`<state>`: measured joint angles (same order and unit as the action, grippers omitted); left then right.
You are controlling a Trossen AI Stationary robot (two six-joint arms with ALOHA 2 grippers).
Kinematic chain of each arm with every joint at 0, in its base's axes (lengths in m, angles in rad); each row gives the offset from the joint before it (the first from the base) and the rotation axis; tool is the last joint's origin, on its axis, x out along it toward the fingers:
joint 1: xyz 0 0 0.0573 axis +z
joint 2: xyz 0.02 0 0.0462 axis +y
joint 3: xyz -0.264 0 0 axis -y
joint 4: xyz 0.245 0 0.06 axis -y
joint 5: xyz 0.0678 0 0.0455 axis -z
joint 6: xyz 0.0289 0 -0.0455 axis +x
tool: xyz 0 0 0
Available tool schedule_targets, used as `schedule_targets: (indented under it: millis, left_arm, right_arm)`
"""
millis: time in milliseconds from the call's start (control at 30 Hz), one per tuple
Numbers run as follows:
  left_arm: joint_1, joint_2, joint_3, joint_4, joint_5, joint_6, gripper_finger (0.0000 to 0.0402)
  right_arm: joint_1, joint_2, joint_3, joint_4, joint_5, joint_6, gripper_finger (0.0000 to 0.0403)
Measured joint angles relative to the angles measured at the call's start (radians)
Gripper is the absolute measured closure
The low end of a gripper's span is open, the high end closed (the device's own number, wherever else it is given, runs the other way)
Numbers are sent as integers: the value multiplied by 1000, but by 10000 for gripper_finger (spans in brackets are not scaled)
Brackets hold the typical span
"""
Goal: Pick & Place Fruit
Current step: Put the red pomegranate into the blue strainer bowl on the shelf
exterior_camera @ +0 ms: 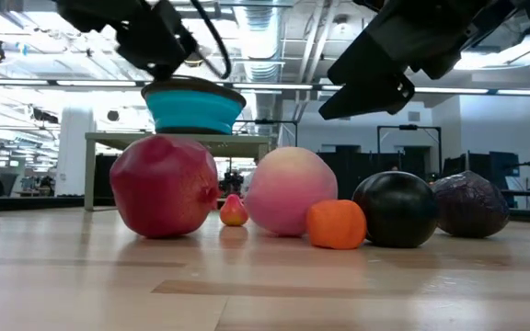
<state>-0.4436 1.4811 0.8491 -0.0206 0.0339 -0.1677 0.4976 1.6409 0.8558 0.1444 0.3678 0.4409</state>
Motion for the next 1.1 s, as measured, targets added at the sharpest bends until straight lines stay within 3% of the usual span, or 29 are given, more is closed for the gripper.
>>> schedule_targets:
  millis: [100, 233, 400, 800, 1100]
  left_arm:
    - [46, 0, 14, -47, 55, 86, 147]
    - [92, 0, 42, -132, 55, 206, 79]
    - [115, 17, 51, -126, 46, 290, 33]
    - [115, 204, 115, -219, 24, 371, 22]
    - [113, 239, 118, -254, -63, 471, 23]
  right_arm:
    - [-4, 0, 0, 0, 0, 21, 122]
    - [-10, 0, 0, 0, 0, 59, 122]
    - [-10, 0, 0, 0, 0, 90, 122]
    - [-8, 0, 0, 25, 0, 110, 122]
    - [-7, 0, 0, 25, 0, 110, 122]
